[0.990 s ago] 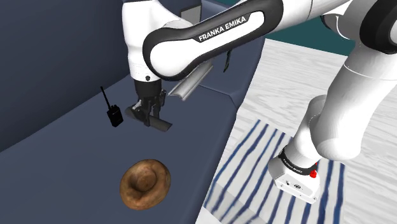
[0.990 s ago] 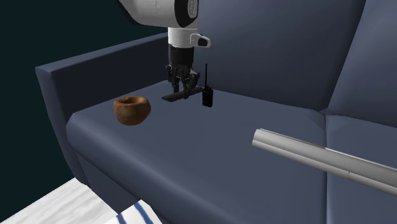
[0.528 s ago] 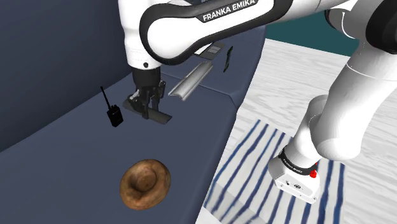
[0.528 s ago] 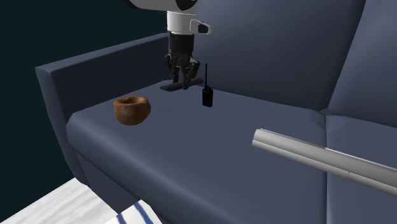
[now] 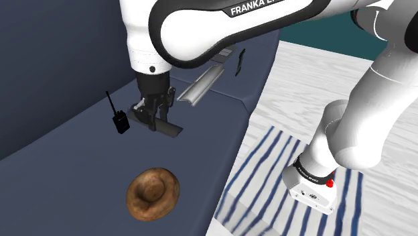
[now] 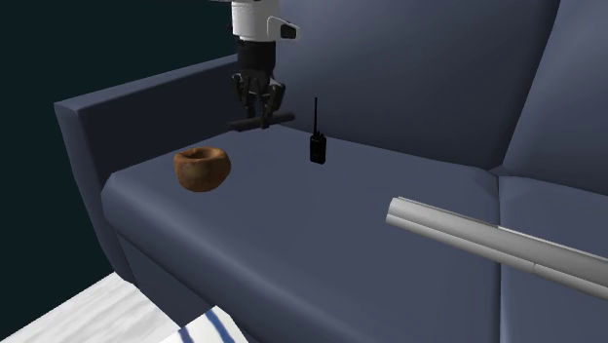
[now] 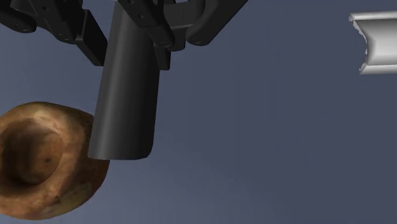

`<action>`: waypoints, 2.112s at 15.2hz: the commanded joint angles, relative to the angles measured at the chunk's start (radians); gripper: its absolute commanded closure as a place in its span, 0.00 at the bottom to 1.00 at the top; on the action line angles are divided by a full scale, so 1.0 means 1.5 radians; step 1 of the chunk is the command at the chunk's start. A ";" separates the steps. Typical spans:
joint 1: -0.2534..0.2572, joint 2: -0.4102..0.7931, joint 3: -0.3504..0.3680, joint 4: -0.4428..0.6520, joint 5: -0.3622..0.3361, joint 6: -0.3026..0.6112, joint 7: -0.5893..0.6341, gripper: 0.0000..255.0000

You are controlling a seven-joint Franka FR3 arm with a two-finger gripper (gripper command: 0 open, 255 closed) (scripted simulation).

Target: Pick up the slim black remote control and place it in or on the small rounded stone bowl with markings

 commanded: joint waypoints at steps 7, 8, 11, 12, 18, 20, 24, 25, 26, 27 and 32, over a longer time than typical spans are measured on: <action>0.060 -0.022 0.059 -0.032 0.004 0.021 0.117 1.00; 0.068 -0.023 0.067 -0.034 0.003 0.024 0.132 1.00; 0.093 -0.020 0.092 -0.036 -0.001 0.031 0.184 1.00; 0.093 -0.018 0.092 -0.042 -0.001 0.040 0.184 1.00; 0.095 -0.002 0.094 -0.080 -0.008 0.092 0.186 1.00; 0.095 0.005 0.094 -0.092 -0.010 0.110 0.187 1.00; 0.096 0.013 0.094 -0.105 -0.014 0.130 0.189 1.00; 0.096 0.013 0.094 -0.105 -0.014 0.130 0.189 1.00; 0.096 0.013 0.094 -0.105 -0.014 0.130 0.189 1.00; 0.096 0.013 0.094 -0.105 -0.014 0.130 0.189 1.00; 0.096 0.013 0.094 -0.105 -0.014 0.130 0.189 0.00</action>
